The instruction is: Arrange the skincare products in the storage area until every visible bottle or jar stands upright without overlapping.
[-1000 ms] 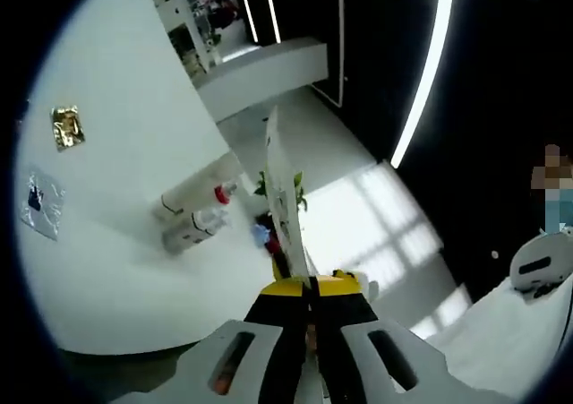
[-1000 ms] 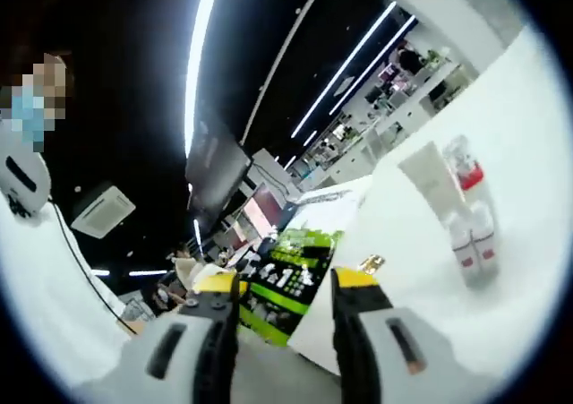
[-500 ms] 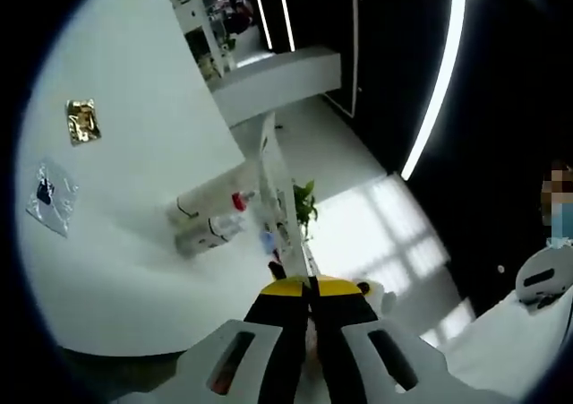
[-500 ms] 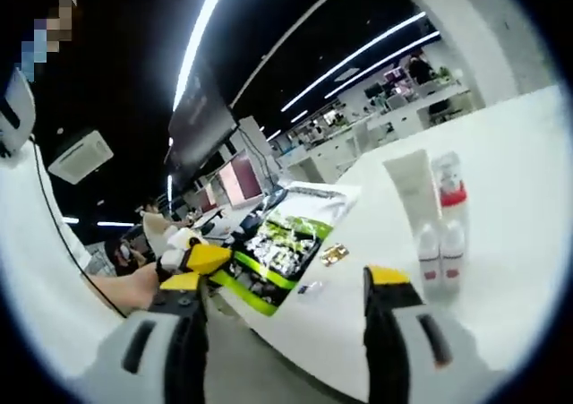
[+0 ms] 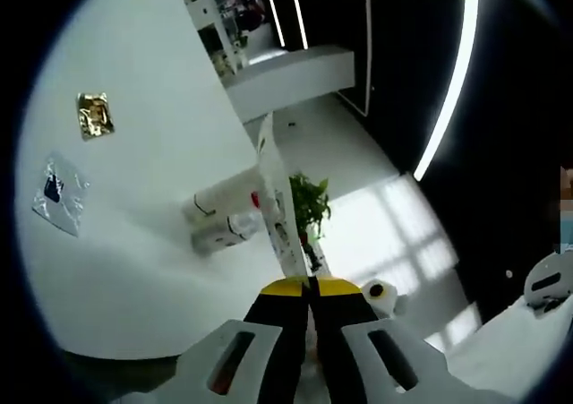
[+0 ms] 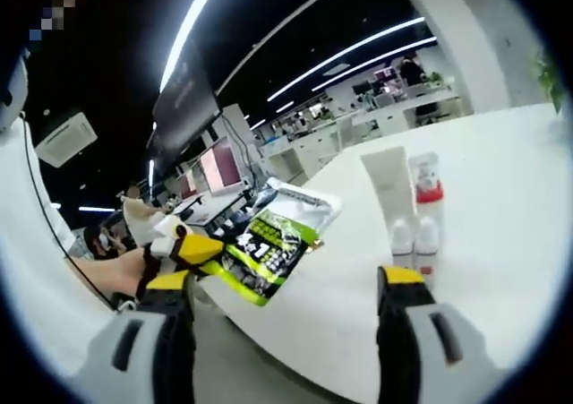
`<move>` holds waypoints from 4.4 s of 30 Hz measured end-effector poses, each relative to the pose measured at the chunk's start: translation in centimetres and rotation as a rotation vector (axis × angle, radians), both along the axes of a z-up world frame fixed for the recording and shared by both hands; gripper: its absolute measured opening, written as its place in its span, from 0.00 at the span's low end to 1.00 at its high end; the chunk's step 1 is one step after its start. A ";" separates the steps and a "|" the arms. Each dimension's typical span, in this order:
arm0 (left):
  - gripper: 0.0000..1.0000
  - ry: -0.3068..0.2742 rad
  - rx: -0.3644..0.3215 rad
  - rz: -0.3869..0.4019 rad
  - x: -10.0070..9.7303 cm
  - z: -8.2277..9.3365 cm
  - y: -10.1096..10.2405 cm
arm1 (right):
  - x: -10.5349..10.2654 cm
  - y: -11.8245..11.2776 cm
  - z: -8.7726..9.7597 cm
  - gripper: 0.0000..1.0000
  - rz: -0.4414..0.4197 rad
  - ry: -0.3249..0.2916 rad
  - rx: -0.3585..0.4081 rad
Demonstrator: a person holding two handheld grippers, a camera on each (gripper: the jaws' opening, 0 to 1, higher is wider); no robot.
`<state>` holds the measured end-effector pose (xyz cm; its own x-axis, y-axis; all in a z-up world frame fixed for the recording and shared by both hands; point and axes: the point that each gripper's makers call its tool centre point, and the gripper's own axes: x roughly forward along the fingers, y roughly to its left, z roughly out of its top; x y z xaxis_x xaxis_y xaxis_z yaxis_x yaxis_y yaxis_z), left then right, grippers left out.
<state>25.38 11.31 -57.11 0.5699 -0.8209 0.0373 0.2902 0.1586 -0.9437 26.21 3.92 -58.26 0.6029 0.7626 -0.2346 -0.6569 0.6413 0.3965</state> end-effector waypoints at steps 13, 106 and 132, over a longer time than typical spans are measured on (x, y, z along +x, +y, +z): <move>0.00 0.059 0.021 0.004 1.2 -2.0 0.0 | 0.8 -1.6 -1.4 0.89 -0.040 0.017 -0.075; 0.17 -0.050 0.882 -0.162 7.3 -16.5 0.4 | 3.4 -5.9 -5.0 0.89 -0.163 0.115 -0.162; 0.35 -0.316 1.209 -0.266 7.9 -16.1 2.3 | 3.2 -6.2 -5.0 0.88 -0.174 0.121 -0.162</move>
<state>33.26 13.66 -73.22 0.4868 -0.5139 -0.7063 0.6294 0.7671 -0.1243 29.45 -2.26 -63.26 0.6822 0.5962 -0.4233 -0.4851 0.8022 0.3480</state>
